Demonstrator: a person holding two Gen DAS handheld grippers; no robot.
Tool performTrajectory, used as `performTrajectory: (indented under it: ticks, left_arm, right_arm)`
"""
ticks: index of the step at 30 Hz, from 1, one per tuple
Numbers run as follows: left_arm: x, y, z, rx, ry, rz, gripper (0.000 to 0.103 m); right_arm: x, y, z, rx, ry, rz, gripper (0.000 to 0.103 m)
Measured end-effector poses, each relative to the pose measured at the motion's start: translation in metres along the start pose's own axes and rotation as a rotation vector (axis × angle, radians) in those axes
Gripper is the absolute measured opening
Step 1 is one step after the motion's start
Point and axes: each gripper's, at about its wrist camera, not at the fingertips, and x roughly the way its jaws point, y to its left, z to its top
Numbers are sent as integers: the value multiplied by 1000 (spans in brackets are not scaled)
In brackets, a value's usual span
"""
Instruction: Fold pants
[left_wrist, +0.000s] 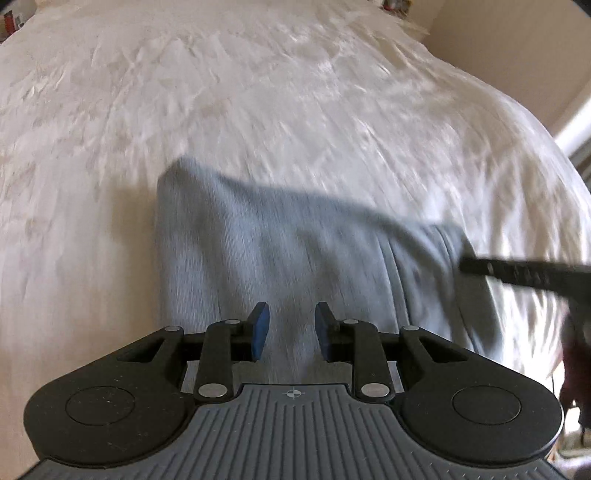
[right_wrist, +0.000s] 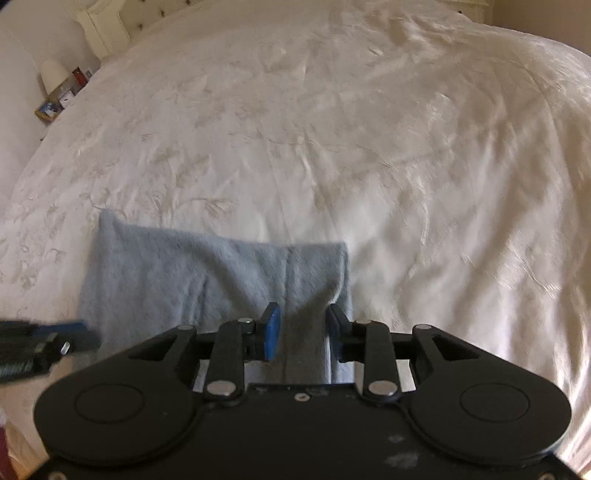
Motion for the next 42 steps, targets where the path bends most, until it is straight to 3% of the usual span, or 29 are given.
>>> performTrajectory:
  ticks: [8, 20, 26, 31, 42]
  left_arm:
    - [43, 35, 49, -36, 19, 123, 27]
    - [92, 49, 82, 13, 91, 168, 29]
    - [80, 54, 85, 4, 86, 142, 30]
    - [56, 55, 78, -40, 83, 112, 52]
    - [31, 36, 43, -58, 106, 89, 64]
  right_arm:
    - [31, 0, 14, -15, 51, -11, 35]
    - [64, -10, 27, 31, 93, -2, 42]
    - [69, -13, 31, 38, 88, -2, 46]
    - [66, -13, 27, 49, 76, -12, 50]
    - [54, -10, 15, 57, 61, -27, 54]
